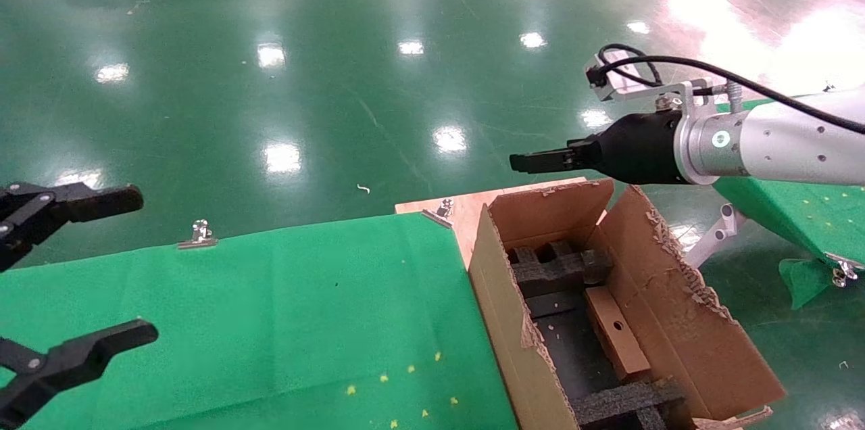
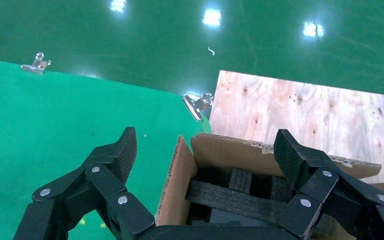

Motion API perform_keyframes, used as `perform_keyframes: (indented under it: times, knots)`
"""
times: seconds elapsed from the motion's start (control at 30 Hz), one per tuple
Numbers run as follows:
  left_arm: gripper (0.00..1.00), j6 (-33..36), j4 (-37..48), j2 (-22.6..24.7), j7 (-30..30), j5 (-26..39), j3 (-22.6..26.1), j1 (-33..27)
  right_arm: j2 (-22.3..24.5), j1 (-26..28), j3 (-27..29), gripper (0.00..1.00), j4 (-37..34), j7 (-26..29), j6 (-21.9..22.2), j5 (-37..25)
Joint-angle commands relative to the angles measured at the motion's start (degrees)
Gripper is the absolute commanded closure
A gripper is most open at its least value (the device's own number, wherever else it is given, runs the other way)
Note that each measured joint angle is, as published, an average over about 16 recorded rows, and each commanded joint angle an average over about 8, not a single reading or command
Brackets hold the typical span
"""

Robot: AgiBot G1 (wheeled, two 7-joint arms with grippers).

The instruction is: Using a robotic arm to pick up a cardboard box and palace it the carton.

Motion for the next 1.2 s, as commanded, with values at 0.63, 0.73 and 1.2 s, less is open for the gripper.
perform_keyframes:
  times: [0.63, 0.73, 1.2]
  knots:
    - [0.0, 0.0, 0.0, 0.0, 0.0, 0.0, 0.0, 0.0, -2.1, -15.6, 22.6, 0.0, -1.0, -20.6, -13.4, 10.0]
    - [0.0, 0.0, 0.0, 0.0, 0.0, 0.0, 0.0, 0.0, -2.5, -18.5, 26.8, 0.0, -1.1, -24.4, -15.9, 12.0]
    - [0.0, 0.0, 0.0, 0.0, 0.0, 0.0, 0.0, 0.0, -4.3, -31.7, 46.4, 0.0, -1.8, -42.2, -27.4, 20.9]
